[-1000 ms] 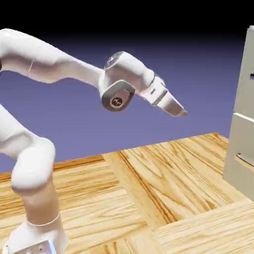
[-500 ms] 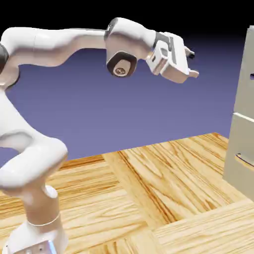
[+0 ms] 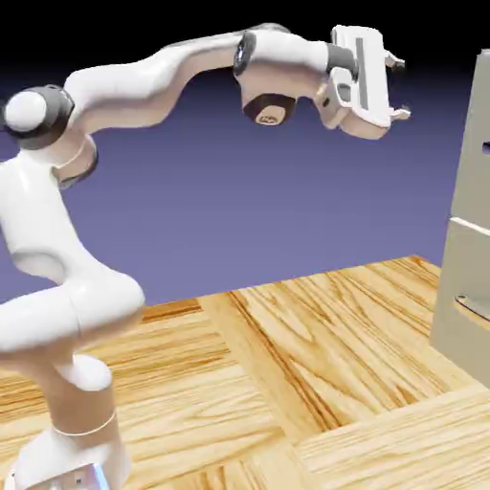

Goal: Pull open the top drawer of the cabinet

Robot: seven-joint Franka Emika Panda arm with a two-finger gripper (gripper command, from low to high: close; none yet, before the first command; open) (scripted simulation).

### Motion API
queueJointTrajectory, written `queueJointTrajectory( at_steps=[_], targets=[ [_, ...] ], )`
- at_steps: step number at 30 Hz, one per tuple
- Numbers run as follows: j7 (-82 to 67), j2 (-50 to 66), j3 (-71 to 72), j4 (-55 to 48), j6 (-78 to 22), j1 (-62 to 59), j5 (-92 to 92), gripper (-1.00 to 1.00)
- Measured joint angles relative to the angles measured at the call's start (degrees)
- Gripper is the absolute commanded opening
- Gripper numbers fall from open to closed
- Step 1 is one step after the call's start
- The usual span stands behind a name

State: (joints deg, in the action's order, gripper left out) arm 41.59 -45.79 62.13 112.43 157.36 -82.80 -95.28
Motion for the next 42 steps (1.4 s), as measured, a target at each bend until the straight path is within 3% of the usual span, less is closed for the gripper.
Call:
queueJointTrajectory(
  at_steps=[21, 30, 31, 33, 42],
  targets=[
    [-0.5, -6.9, 32.4, -25.4, -8.7, -43.6, -49.8, 0.00],
    [7.3, -12.8, 36.9, -40.3, -5.2, -54.7, -48.7, 0.00],
    [7.9, -13.2, 37.2, -41.4, -4.9, -55.6, -48.5, -1.00],
    [7.9, -13.2, 37.2, -41.4, -4.9, -55.6, -48.5, -1.00],
    [-0.9, -6.9, 31.0, -22.8, -10.0, -41.9, -51.0, -1.00]
  ],
)
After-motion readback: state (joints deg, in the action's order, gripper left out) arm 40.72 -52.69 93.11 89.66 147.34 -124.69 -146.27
